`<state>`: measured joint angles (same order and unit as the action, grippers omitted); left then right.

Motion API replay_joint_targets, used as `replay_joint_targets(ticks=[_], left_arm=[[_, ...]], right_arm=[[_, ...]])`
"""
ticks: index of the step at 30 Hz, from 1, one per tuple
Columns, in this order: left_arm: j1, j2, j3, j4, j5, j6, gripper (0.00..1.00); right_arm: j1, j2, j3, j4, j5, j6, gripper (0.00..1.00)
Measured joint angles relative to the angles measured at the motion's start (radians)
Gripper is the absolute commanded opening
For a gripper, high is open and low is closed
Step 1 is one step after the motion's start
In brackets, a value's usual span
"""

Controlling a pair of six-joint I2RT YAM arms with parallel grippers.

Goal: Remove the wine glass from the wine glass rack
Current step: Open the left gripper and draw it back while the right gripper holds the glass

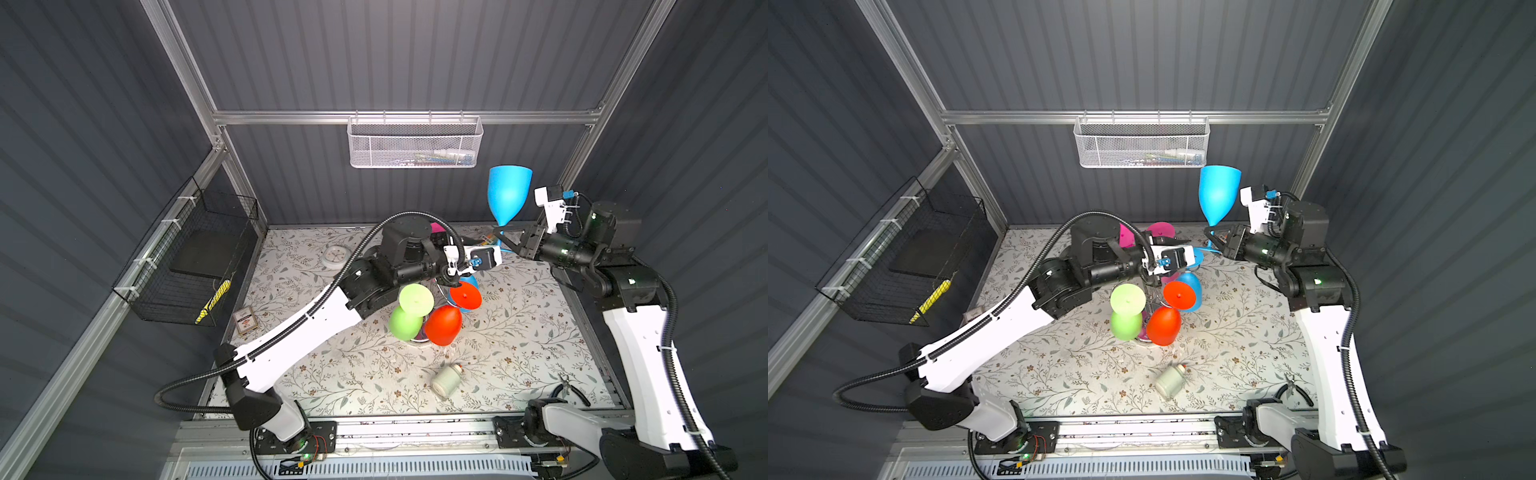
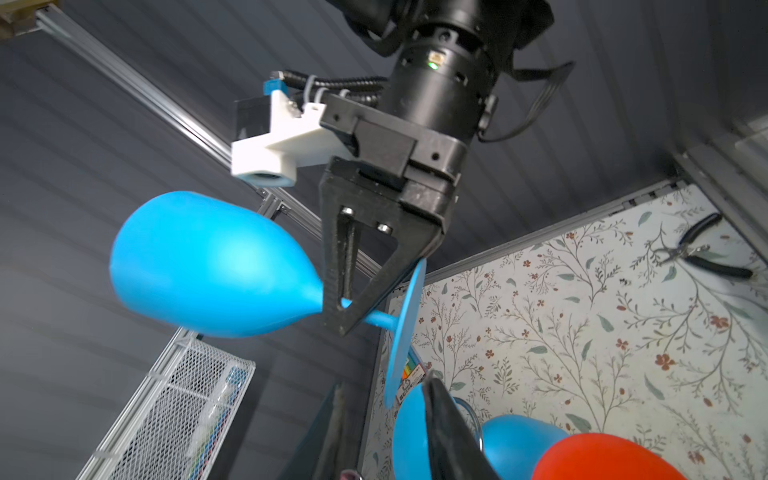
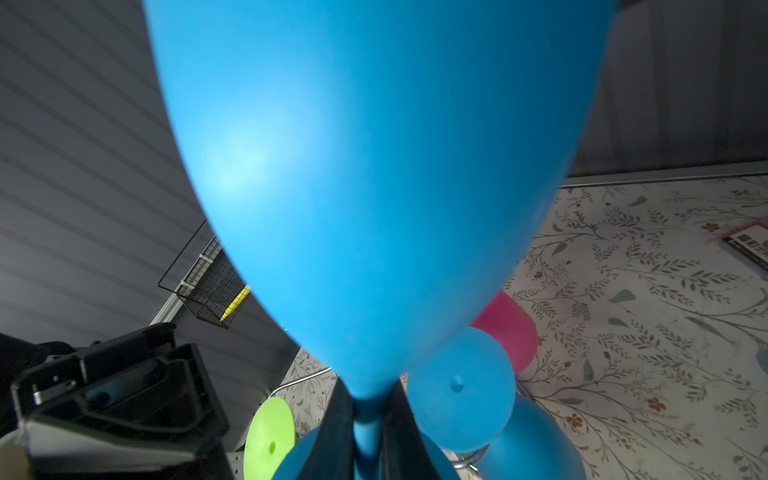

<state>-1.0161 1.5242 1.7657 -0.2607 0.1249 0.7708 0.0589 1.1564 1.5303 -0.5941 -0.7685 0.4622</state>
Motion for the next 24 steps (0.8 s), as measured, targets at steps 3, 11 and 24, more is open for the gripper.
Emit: replay_joint_targets(ticks=[3,11,24], left_arm=[[0.000,-0.078,-0.029,0.037,-0.061,-0.112,0.47],[0.000,-0.280,-0.163,0.106,-0.238,-0.474,0.51],[0.000,-0.258,-0.193,0.096,-0.334,-0.812,0.58]], right_arm=[[0.000,0.027,0.032,0.004,0.016,-0.018,0.00],[0.007,0.048,-0.012,0.246,0.030,-0.060,0.00],[0.146,0.007,-0.108,0.370,0.237,-0.298,0.00]])
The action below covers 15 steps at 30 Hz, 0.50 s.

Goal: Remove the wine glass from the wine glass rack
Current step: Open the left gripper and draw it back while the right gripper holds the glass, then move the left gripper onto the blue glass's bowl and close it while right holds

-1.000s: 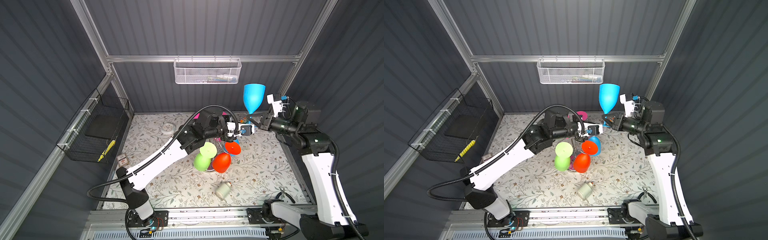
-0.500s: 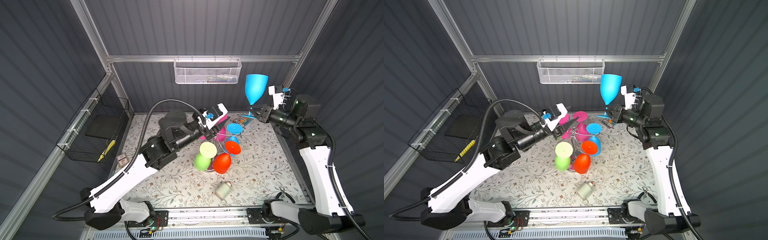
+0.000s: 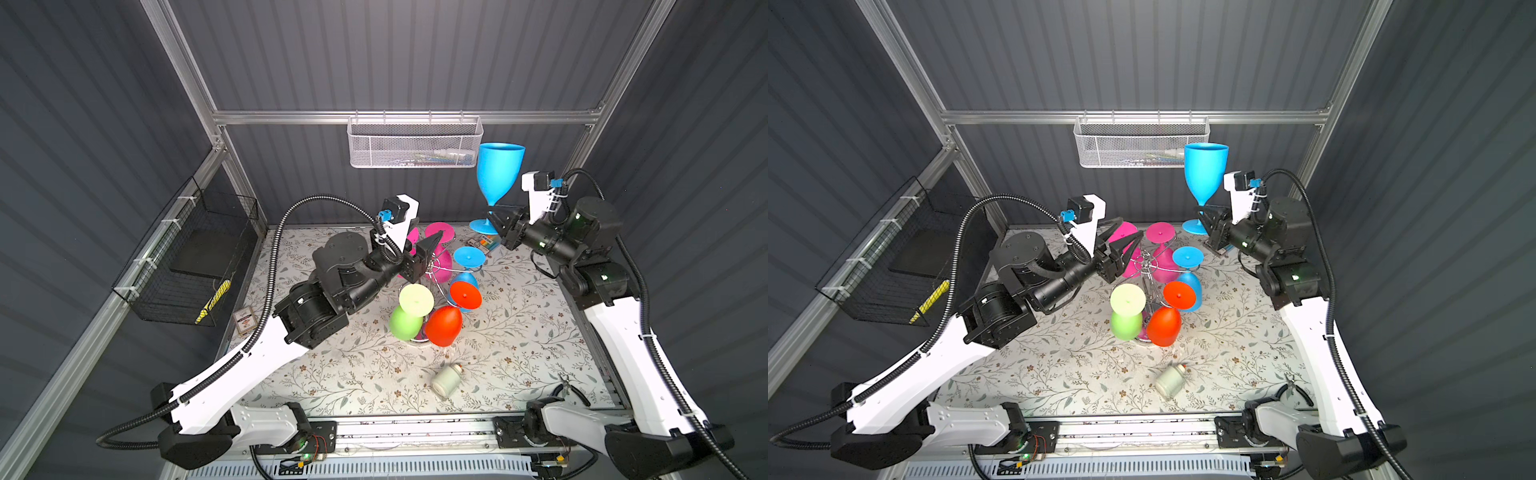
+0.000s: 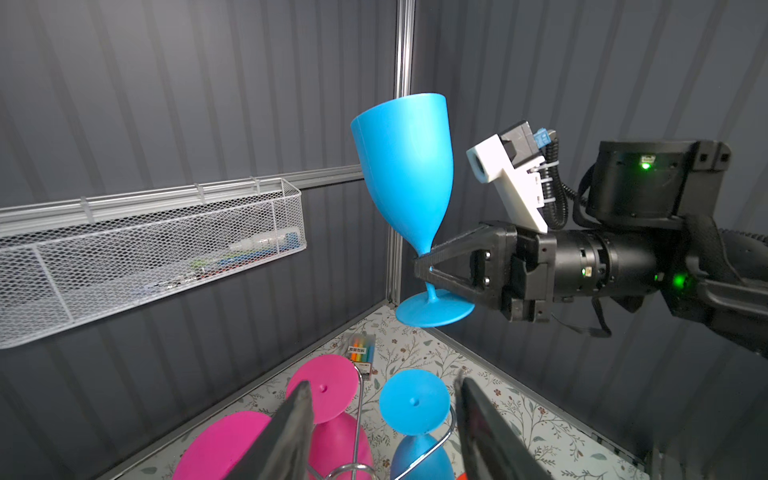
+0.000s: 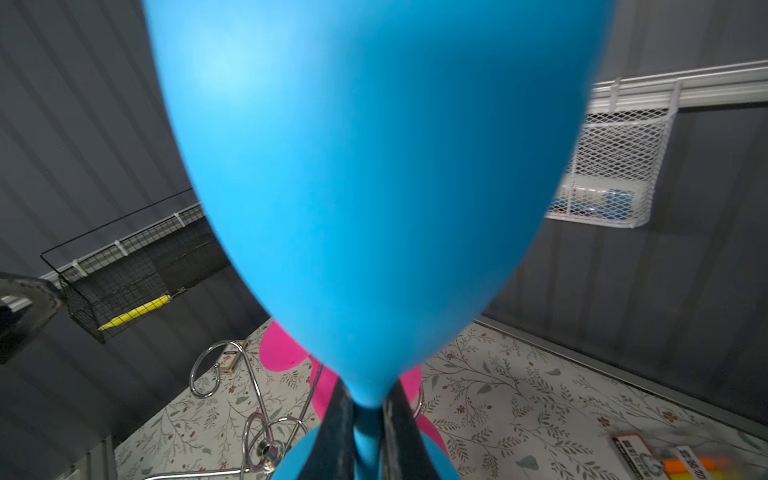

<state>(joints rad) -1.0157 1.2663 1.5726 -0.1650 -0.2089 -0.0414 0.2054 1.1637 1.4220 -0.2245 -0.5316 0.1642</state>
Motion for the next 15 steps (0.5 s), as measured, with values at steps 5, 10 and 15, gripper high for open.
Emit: replay_joint_targets(ticks=[5,10,15], left_arm=[[0.024,0.087,0.096,-0.024,0.067,-0.081,0.58],[0.058,0.074,0.042,0.015,0.101,-0.164,0.59],[0.122,0.058,0.006,0.032,0.169,-0.237,0.63]], right_arm=[[0.024,-0.059,-0.068,0.003,0.100,-0.065,0.00],[0.045,-0.102,-0.102,0.019,0.148,-0.171,0.00],[0.063,-0.187,-0.210,0.039,0.207,-0.304,0.00]])
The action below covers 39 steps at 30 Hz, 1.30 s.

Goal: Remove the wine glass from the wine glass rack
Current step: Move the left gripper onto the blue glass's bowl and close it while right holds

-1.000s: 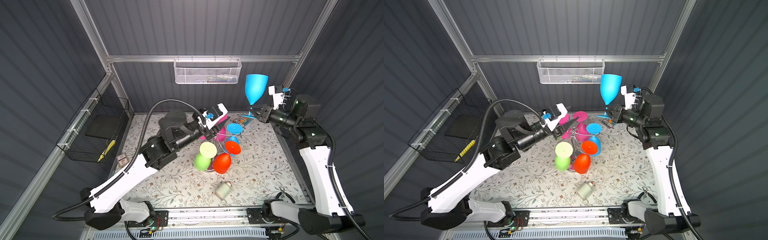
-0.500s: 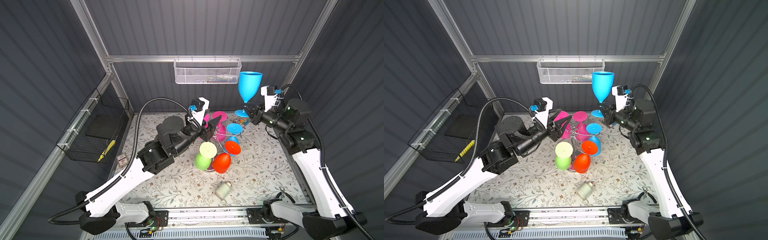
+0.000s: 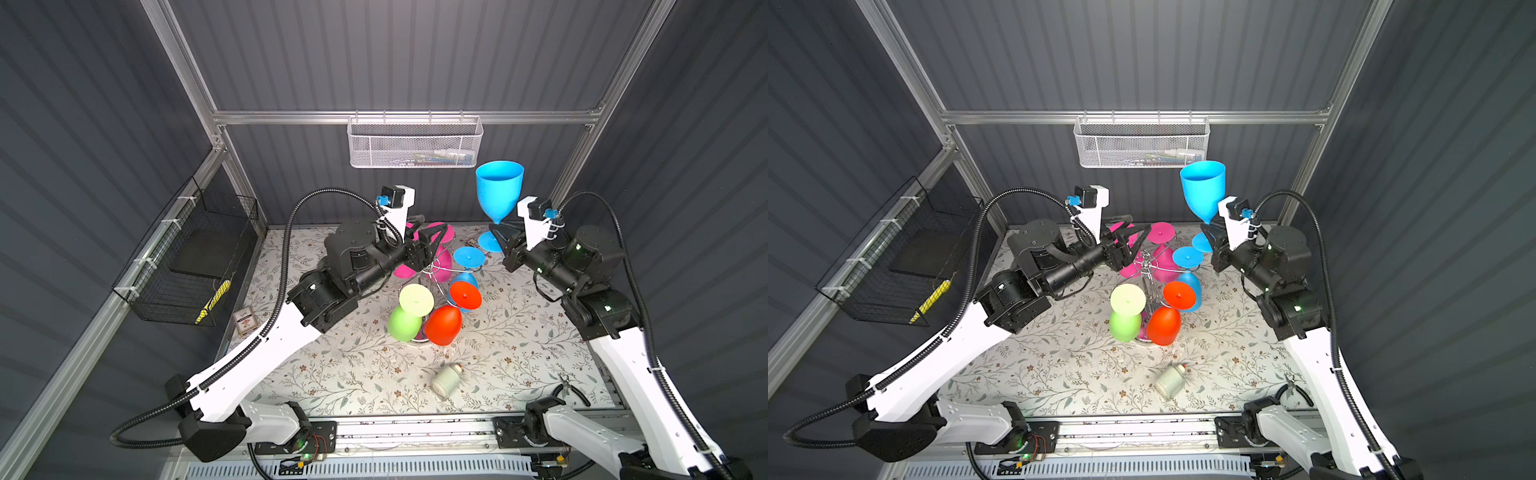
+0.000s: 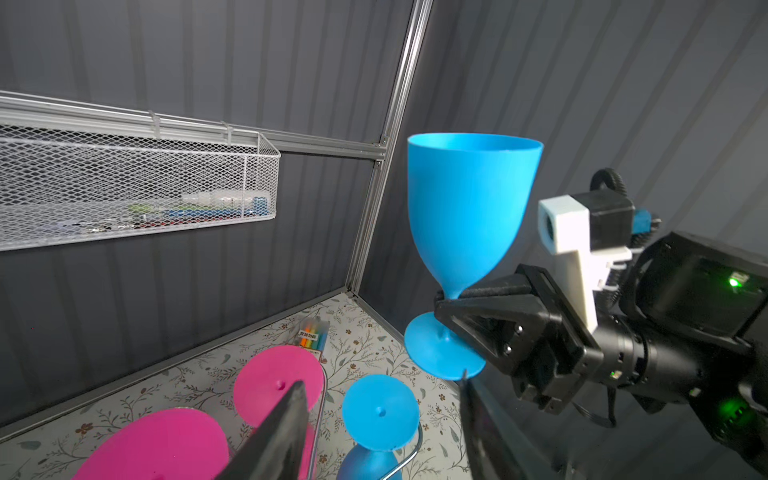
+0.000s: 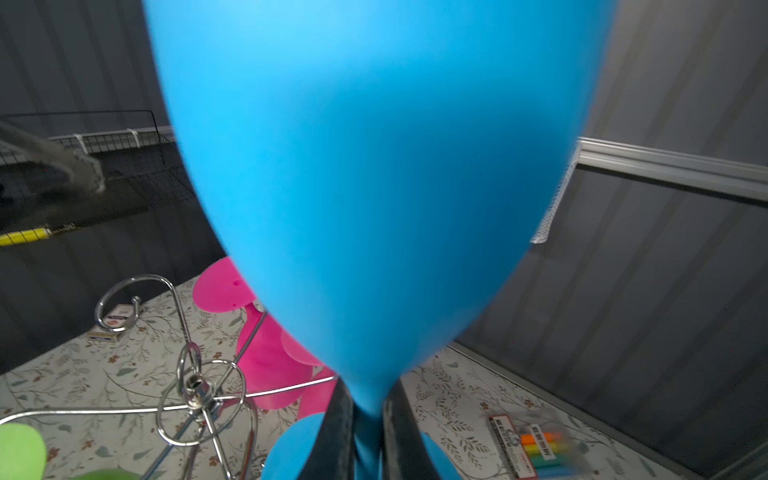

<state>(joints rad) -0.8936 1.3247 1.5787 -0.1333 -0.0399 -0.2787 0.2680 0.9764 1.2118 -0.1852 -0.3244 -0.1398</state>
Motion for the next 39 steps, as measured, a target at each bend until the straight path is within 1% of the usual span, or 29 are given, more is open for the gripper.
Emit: replay_joint_targets(ticks=[3,6,13,18,25,31,36,39], left_arm=[[0.025,0.000,0.003,0.000,0.047,-0.020,0.65],[0.028,0.000,0.010,0.000,0.095,-0.027,0.65],[0.043,0.042,0.094,-0.024,0.182,-0.053,0.65],[0.047,0.073,0.118,-0.051,0.222,-0.064,0.65],[0.051,0.142,0.193,-0.140,0.275,-0.077,0.65],[0.051,0.181,0.236,-0.206,0.320,-0.093,0.62],[0.053,0.198,0.241,-0.243,0.352,-0.105,0.56],[0.053,0.210,0.247,-0.256,0.372,-0.112,0.50]], right_arm=[[0.006,-0.072,-0.097,0.027,0.033,-0.088,0.00],[0.010,-0.124,-0.164,0.044,0.061,-0.177,0.00],[0.036,-0.175,-0.225,0.056,0.103,-0.386,0.00],[0.046,-0.208,-0.256,0.055,0.132,-0.500,0.00],[0.068,-0.241,-0.256,0.045,0.171,-0.611,0.00],[0.095,-0.269,-0.257,0.035,0.196,-0.692,0.00],[0.112,-0.277,-0.257,0.024,0.224,-0.742,0.00],[0.119,-0.278,-0.257,0.012,0.240,-0.771,0.00]])
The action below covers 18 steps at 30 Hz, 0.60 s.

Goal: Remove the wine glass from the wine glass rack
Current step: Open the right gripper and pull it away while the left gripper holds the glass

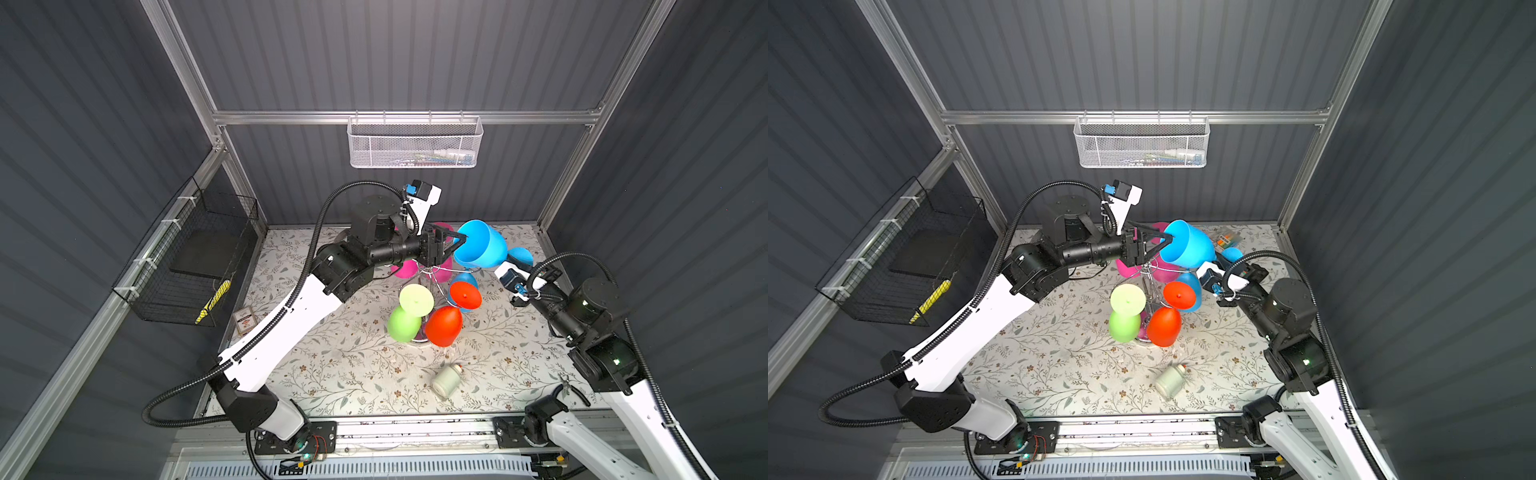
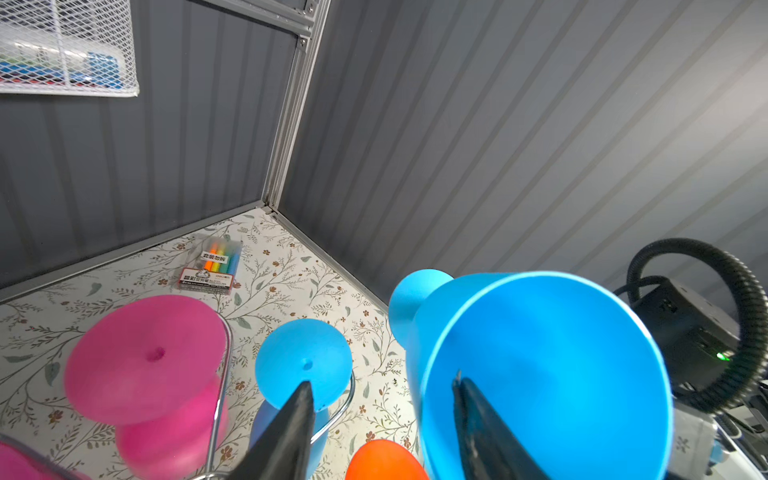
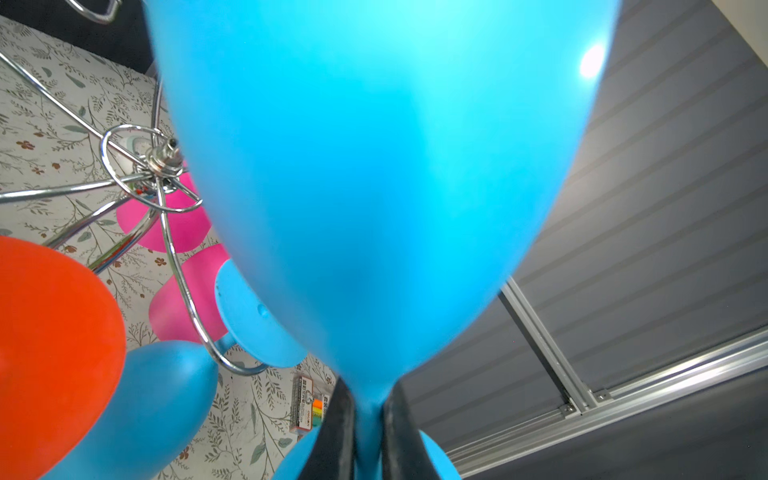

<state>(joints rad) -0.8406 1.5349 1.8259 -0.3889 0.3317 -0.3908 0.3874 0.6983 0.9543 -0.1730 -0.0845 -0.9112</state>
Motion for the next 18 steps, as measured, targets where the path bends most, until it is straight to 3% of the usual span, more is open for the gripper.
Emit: replay_joint_targets(ticks=[7,13,17,18], left_arm=[[0.000,0.030,0.027,-0.042,0.023,-0.007,0.35],[0.000,0.061,0.060,-0.065,0.047,-0.011,0.18],[0.000,0.063,0.060,-0.071,0.055,-0.013,0.00],[0.000,0.063,0.060,-0.071,0.055,-0.012,0.00]], right_arm=[[0.016,0.000,-0.001,-0.025,0.032,-0.066,0.00],[0.026,0.000,-0.001,-0.035,0.046,-0.092,0.00],[0.031,0.000,-0.001,-0.038,0.057,-0.102,0.00],[0.032,0.000,-0.001,-0.037,0.060,-0.103,0.00]])
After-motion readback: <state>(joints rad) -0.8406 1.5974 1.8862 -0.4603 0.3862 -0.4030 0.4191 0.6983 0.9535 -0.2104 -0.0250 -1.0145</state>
